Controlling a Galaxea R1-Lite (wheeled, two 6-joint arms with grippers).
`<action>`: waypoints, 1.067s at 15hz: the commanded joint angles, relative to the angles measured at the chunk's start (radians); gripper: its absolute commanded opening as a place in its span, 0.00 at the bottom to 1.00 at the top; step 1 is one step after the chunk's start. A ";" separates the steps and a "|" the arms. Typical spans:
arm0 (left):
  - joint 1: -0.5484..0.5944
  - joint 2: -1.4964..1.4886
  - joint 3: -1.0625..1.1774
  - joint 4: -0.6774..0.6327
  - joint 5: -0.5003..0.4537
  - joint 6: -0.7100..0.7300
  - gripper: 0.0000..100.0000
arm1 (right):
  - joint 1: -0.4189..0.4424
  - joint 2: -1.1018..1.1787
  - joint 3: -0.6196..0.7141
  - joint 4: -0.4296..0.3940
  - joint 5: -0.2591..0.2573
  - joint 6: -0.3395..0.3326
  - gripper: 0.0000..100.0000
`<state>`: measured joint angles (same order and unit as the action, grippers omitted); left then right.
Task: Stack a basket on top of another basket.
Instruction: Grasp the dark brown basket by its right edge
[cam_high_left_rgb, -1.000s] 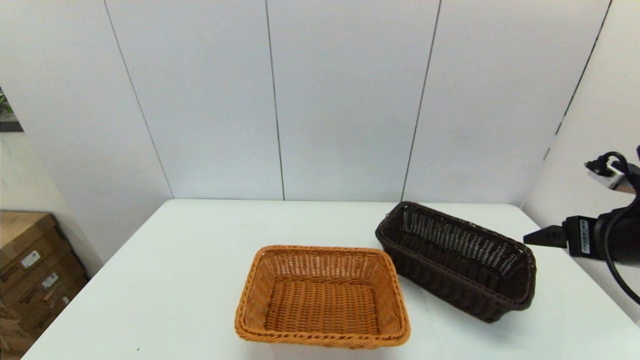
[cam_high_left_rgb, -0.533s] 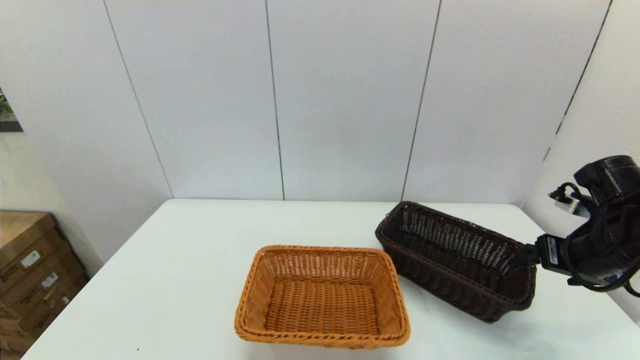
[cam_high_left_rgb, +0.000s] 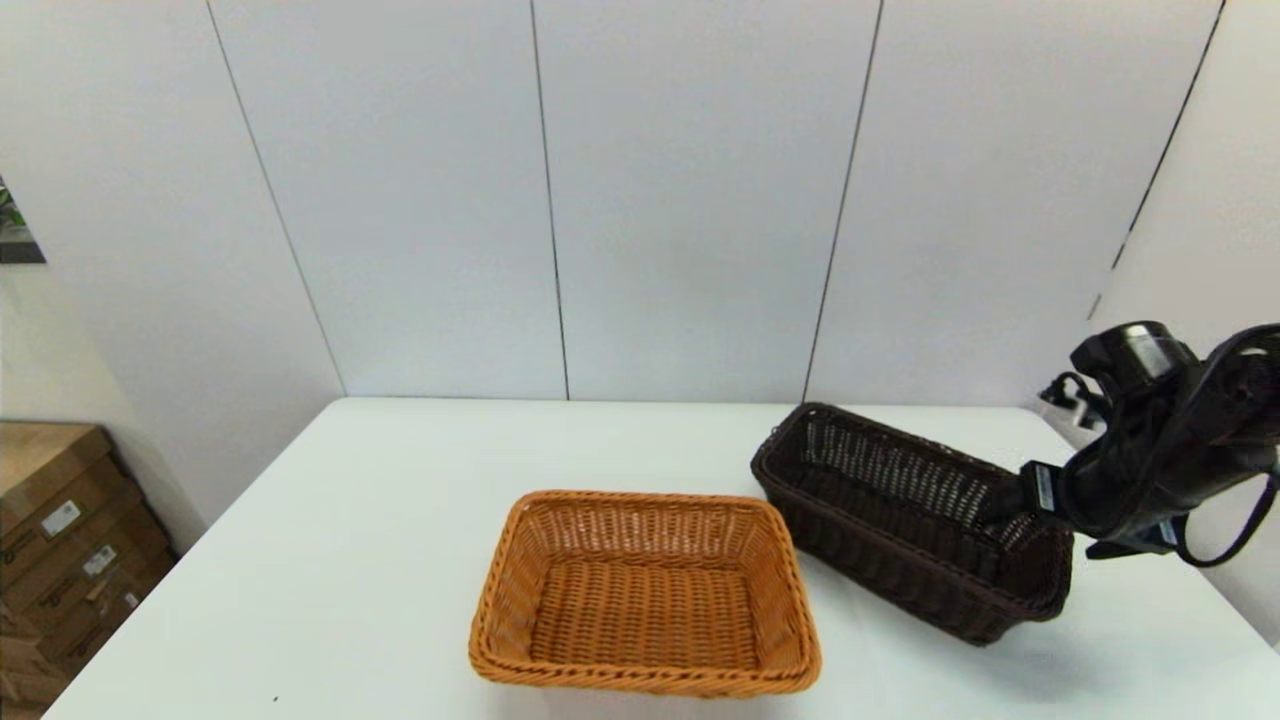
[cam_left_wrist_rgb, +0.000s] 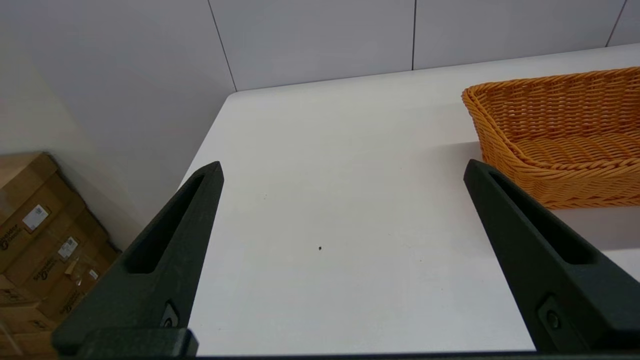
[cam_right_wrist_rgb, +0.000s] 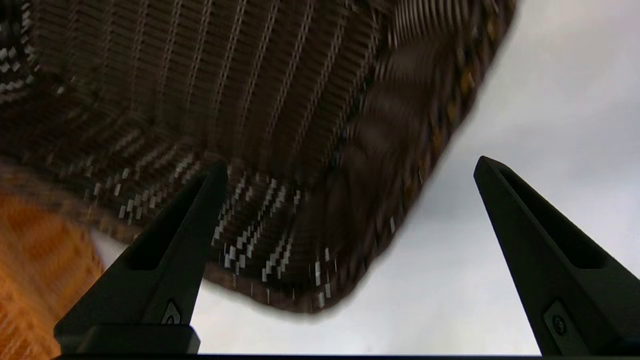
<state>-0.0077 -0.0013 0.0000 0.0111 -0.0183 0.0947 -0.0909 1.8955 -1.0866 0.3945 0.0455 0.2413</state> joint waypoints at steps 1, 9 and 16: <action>0.000 0.000 0.002 0.000 0.000 0.000 1.00 | 0.002 0.120 -0.055 0.001 -0.003 0.001 1.00; 0.000 0.000 0.002 0.000 0.000 0.000 1.00 | -0.047 0.260 -0.128 -0.003 -0.050 0.020 1.00; 0.000 0.000 0.002 0.001 0.000 0.000 1.00 | -0.052 0.280 -0.150 0.006 -0.072 0.108 1.00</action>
<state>-0.0077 -0.0013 0.0000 0.0111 -0.0183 0.0947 -0.1389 2.1745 -1.2362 0.3983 -0.0260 0.3481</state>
